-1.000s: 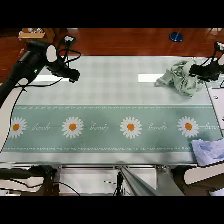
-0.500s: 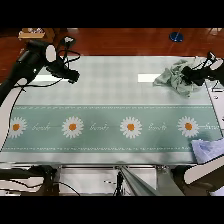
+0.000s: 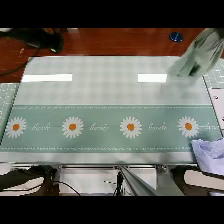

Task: Fold the shirts.

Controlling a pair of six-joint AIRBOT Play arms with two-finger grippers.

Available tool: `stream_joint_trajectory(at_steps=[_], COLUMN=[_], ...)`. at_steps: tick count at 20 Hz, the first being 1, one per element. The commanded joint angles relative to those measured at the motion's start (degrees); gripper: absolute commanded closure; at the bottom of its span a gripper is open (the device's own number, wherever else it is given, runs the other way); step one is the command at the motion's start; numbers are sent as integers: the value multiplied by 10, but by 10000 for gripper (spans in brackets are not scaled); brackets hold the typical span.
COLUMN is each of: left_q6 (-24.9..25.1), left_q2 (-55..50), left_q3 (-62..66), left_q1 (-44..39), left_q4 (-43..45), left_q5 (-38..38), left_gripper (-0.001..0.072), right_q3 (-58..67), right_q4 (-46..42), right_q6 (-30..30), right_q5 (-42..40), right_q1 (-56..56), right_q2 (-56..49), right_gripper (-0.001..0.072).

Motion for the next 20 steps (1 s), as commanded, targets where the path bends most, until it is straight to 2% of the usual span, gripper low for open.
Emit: stream_joint_trajectory(at_steps=[1, 5, 9, 12, 16, 20], left_q6=[0, 0, -26, -26, -26, -26], left_q2=[67, 151, 181, 179, 179, 179], left_q3=[71, 75, 75, 65, 29, 8], left_q1=[0, 0, 0, 0, 0, 0], left_q4=[-2, -2, -2, -32, -76, -80], left_q5=[-46, -94, -186, -213, -212, -213], left_gripper=[166, 166, 166, 166, 166, 167], right_q3=[35, 35, 35, 32, -21, -65], right_q4=[25, 24, 79, 73, 52, 51], right_q6=[-21, -20, -20, -20, -2, -3], right_q5=[0, 49, 225, 330, 333, 263], right_q1=[1, 1, 3, 75, 276, 502], right_q2=[117, 205, 206, 158, 55, -74], right_gripper=[693, 693, 693, 693, 693, 692])
